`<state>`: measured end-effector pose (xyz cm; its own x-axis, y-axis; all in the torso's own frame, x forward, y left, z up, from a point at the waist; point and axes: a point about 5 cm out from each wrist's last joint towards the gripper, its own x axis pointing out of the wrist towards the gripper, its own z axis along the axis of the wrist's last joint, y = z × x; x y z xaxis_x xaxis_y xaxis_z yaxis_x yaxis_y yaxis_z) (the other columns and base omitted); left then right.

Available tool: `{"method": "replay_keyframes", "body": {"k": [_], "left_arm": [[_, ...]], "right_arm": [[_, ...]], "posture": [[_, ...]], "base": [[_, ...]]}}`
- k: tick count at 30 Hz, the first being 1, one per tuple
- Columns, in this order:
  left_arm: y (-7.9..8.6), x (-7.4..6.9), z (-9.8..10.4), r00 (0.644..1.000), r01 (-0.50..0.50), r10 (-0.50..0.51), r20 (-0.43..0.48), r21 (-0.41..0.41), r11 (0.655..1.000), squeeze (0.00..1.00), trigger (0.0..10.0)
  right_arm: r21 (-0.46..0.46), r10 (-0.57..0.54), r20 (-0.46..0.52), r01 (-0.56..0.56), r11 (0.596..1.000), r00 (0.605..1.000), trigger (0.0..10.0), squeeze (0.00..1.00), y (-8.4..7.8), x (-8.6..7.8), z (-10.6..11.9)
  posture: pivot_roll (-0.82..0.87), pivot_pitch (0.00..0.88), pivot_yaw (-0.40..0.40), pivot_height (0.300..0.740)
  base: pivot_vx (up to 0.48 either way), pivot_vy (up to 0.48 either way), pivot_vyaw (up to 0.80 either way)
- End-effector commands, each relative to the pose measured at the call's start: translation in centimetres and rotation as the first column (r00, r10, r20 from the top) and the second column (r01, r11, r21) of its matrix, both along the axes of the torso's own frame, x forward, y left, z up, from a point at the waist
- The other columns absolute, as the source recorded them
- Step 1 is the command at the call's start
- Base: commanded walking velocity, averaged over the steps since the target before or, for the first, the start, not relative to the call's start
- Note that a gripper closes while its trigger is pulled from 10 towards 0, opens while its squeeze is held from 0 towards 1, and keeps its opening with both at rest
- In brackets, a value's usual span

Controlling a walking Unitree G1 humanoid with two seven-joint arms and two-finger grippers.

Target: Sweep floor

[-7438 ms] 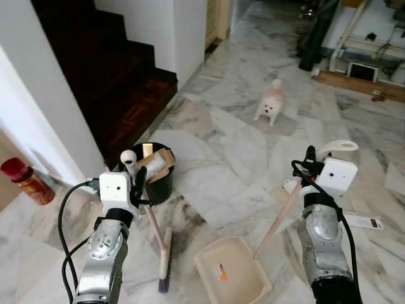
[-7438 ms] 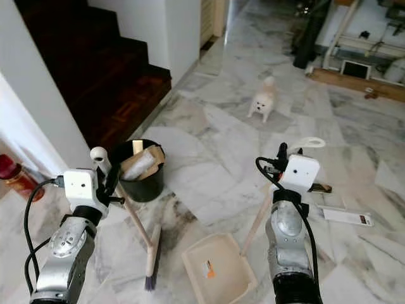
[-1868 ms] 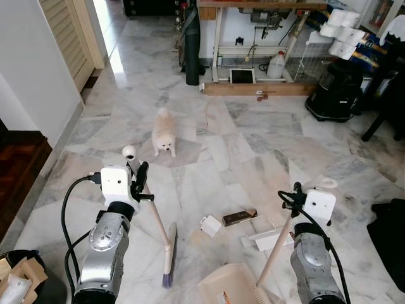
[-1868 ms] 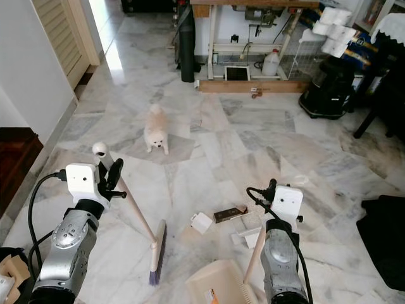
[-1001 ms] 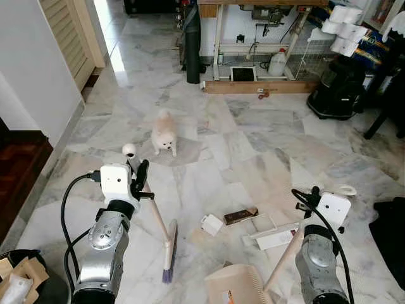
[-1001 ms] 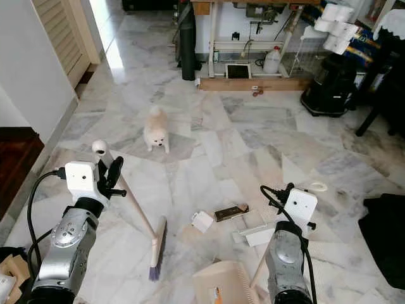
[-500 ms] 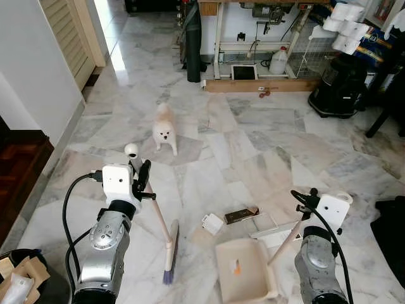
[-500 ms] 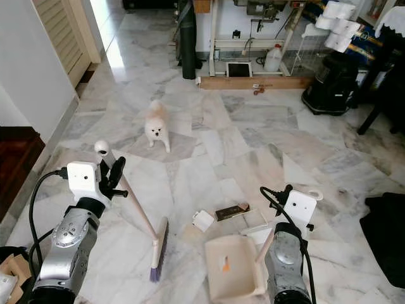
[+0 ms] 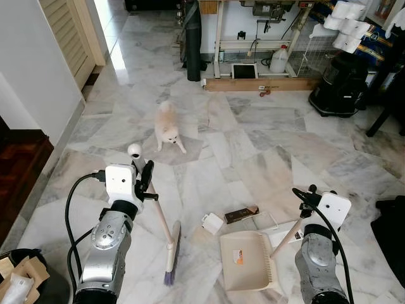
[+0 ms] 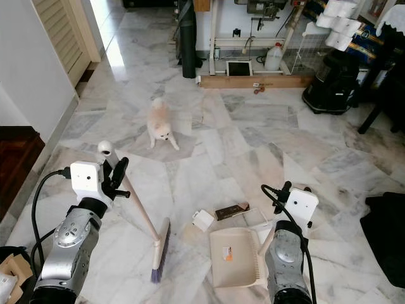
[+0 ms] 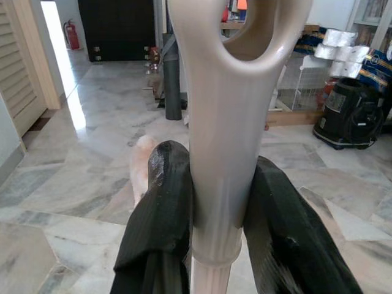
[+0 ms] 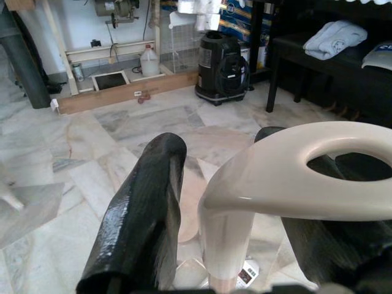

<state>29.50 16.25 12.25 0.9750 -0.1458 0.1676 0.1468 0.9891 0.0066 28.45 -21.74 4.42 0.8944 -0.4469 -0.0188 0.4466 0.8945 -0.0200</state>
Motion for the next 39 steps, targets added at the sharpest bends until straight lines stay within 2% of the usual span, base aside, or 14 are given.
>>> {"method": "replay_keyframes", "body": {"k": [1,6,13,18,23,31,39], "left_arm": [[-0.1,0.0,1.0,0.999,0.014,-0.014,0.041,0.002,1.0,0.0,10.0],[-0.1,0.0,0.9,0.999,0.014,-0.014,0.037,0.003,1.0,0.0,10.0],[-0.2,0.1,0.9,0.999,0.016,-0.016,0.033,0.004,1.0,0.0,10.0],[-0.2,0.1,0.9,0.999,0.02,-0.02,0.031,0.003,1.0,0.0,10.0],[-0.2,0.1,0.9,0.999,0.024,-0.024,0.029,0.003,1.0,0.0,10.0],[-0.2,0.1,0.8,0.999,0.027,-0.027,0.025,0.004,1.0,0.0,10.0],[-0.2,0.1,0.8,0.999,0.031,-0.031,0.023,0.007,0.999,0.0,10.0]], "right_arm": [[0.02,0.03,-0.004,-0.03,0.999,1.0,10.0,0.0,0.4,0.1,-0.2],[0.027,0.088,-0.017,-0.087,0.996,0.996,10.0,0.0,0.8,0.2,-0.4],[0.026,0.132,-0.024,-0.132,0.991,0.991,10.0,0.0,0.2,0.3,-0.3],[0.011,0.161,-0.06,-0.161,0.987,0.985,10.0,0.0,-1.0,0.5,-0.1],[-0.054,0.202,-0.106,-0.208,0.977,0.974,10.0,0.0,-2.9,0.5,0.2],[-0.085,0.211,-0.149,-0.225,0.971,0.966,10.0,0.0,-4.7,0.6,0.7],[-0.081,0.28,-0.201,-0.3,0.95,0.939,10.0,0.0,-4.6,0.8,0.4]], "posture": [[0.04,0.077,0.0,0.74],[0.04,0.078,-0.002,0.74],[0.04,0.079,-0.001,0.74],[0.03,0.079,0.0,0.74],[0.03,0.079,0.001,0.74],[0.03,0.081,0.002,0.74],[0.04,0.08,0.005,0.74]], "base": [[0.0,0.0,0.0],[0.0,0.0,0.0],[0.0,0.0,0.0],[0.0,0.0,0.0],[0.0,0.0,0.0],[0.0,0.0,0.0],[0.0,0.0,0.0]]}}
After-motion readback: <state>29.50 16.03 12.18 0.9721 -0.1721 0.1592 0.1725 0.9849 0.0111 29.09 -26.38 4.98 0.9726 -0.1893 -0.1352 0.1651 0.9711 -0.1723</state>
